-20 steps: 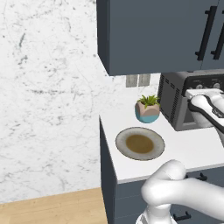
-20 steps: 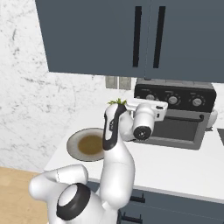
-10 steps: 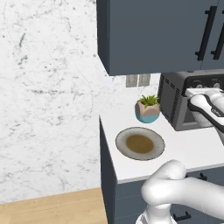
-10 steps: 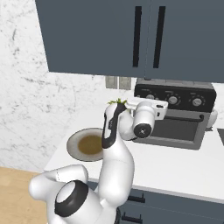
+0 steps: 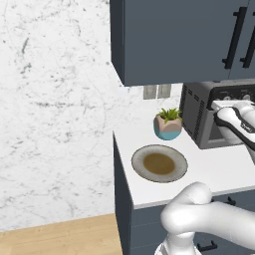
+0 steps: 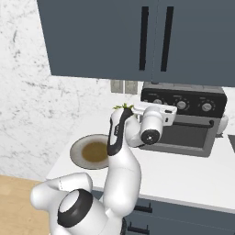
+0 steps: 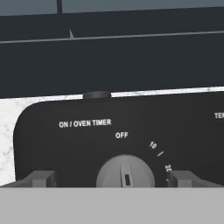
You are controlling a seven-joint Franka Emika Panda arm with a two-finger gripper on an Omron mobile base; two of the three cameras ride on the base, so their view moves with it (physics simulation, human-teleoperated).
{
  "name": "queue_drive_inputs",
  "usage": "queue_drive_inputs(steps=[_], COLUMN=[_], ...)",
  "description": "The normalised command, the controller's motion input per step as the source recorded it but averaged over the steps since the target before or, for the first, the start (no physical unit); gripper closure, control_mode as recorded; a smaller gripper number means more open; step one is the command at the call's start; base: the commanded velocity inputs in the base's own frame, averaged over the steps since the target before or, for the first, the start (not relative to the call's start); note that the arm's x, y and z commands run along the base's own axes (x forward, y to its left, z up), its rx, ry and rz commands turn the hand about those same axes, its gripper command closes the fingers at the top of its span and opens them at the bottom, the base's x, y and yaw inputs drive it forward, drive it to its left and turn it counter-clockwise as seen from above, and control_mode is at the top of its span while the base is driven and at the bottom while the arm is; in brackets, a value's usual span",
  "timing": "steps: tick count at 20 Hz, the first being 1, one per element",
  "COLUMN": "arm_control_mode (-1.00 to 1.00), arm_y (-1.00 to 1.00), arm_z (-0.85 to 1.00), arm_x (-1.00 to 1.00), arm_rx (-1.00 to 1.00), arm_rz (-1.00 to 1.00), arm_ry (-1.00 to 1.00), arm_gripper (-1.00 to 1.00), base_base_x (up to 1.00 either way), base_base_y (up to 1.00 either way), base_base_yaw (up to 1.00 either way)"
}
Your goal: Pick up the kebab skewer and baguette bread, and place them inside the toaster oven. Close the toaster oven door and start by setting the timer.
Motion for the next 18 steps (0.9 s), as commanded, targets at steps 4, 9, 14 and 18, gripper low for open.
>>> queue_drive_inputs(steps=[4, 9, 14, 18], arm_control_mode=[-1.0, -1.0, -1.0, -1.0], arm_y=[0.0, 0.0, 0.0, 0.0], arm_z=[0.0, 0.0, 0.0, 0.0], arm_x=[0.0, 0.0, 0.0, 0.0], arm_rx=[0.0, 0.0, 0.0, 0.0], arm_rz=[0.0, 0.0, 0.0, 0.0], arm_ry=[0.0, 0.0, 0.0, 0.0], arm_gripper=[-1.0, -1.0, 1.0, 1.0], base_base_x=[0.0, 0.0, 0.0, 0.0], base_base_y=[0.0, 0.0, 0.0, 0.0], base_base_yaw=[0.0, 0.0, 0.0, 0.0])
